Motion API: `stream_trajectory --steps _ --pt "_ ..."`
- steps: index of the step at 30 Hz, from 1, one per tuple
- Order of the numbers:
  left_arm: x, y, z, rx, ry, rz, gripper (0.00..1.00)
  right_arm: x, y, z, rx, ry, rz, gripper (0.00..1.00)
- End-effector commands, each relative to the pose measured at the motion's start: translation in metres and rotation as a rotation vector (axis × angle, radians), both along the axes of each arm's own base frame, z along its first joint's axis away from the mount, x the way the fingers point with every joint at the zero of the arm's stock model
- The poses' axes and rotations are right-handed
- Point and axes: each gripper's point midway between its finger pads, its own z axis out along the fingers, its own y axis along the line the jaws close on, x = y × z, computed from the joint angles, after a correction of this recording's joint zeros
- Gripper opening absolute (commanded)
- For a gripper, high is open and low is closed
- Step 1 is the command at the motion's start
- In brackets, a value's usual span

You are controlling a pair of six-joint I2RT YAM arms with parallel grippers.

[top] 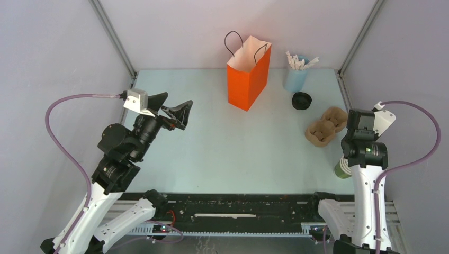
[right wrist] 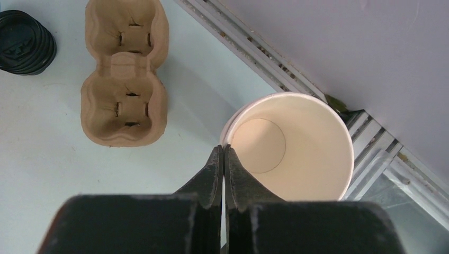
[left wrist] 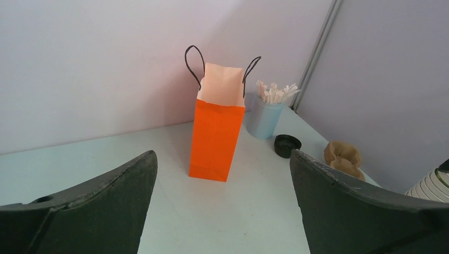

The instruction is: Pack the takeout coffee

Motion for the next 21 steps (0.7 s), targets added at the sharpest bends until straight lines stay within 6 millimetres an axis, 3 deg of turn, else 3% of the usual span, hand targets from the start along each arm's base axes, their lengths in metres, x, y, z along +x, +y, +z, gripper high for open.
stream_trajectory --steps 1,6,21 --pt "0.000 0.001 0.005 0.008 -0.025 0.006 1.00 -0.001 -0.007 0.016 -0.062 -0.014 -0.017 0.00" --pt "0.002 -0.001 0.003 0.011 -0.021 0.004 1.00 0.000 -0.006 0.021 -0.092 0.000 -0.012 0.00" --pt "0.004 -0.004 0.001 0.015 -0.012 -0.003 1.00 -0.017 -0.006 0.078 -0.158 -0.048 -0.010 0.00"
